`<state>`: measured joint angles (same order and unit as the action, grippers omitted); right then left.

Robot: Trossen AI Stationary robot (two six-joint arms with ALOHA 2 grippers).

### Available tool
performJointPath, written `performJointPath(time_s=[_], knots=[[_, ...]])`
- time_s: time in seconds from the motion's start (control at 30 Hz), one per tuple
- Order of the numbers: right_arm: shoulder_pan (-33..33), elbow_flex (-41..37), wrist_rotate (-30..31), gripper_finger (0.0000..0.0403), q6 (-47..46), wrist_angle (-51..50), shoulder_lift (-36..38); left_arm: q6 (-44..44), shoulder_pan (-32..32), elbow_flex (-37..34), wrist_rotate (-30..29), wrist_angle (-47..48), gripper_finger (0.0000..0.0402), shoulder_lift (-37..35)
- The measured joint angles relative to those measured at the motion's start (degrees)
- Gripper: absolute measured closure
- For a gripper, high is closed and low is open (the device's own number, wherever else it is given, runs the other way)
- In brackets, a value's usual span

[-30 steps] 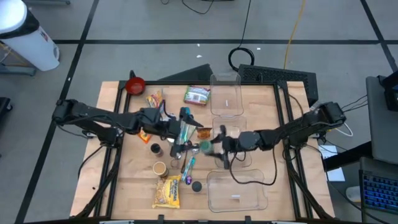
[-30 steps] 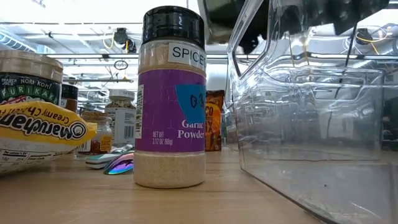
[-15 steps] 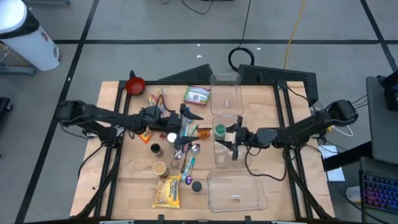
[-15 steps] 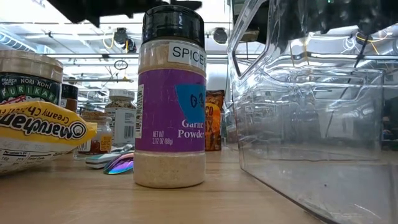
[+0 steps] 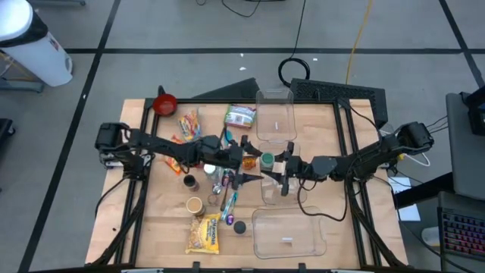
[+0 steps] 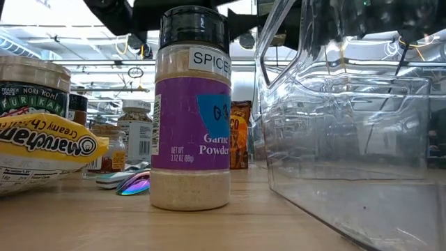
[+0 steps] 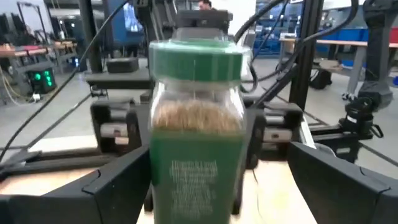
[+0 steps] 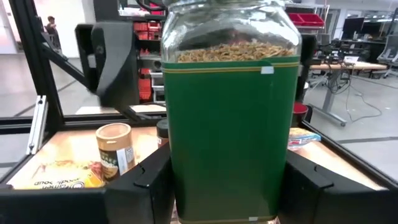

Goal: Pick & Place Food Item
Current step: Put the green seasoning bottle into the middle transparent bin

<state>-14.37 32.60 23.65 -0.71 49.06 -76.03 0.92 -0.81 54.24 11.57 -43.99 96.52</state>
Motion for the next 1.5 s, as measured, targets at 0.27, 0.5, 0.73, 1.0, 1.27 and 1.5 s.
performJointPath(time_s=[0.27,0.5,0.73,1.0,1.27,1.5], knots=[[-0.1,0.0,-3.1,0.0214,-0.2,0.5,-0.2,0.1,-0.6,4.7,-0.5,-0.5,0.0030,5.3],[-0.7,0.0,-2.9,0.0214,0.9,0.6,-0.1,-0.2,-0.6,5.1,-3.3,0.3,0.0080,5.5],[-0.7,0.0,-2.3,0.0213,-0.9,-0.7,-0.1,0.5,-0.9,5.1,-3.5,0.6,0.0200,5.4],[-0.7,0.1,-3.0,0.0064,-10.5,-22.7,4.4,0.1,-0.4,5.1,1.4,5.5,0.0200,3.9],[-0.7,9.0,-2.9,0.0047,-12.1,-43.8,14.1,2.4,0.3,5.0,-1.6,10.2,0.0200,3.2],[-0.2,29.9,-2.8,0.0069,-7.5,-64.3,10.7,2.8,0.5,5.0,-4.8,11.6,0.0200,3.2]])
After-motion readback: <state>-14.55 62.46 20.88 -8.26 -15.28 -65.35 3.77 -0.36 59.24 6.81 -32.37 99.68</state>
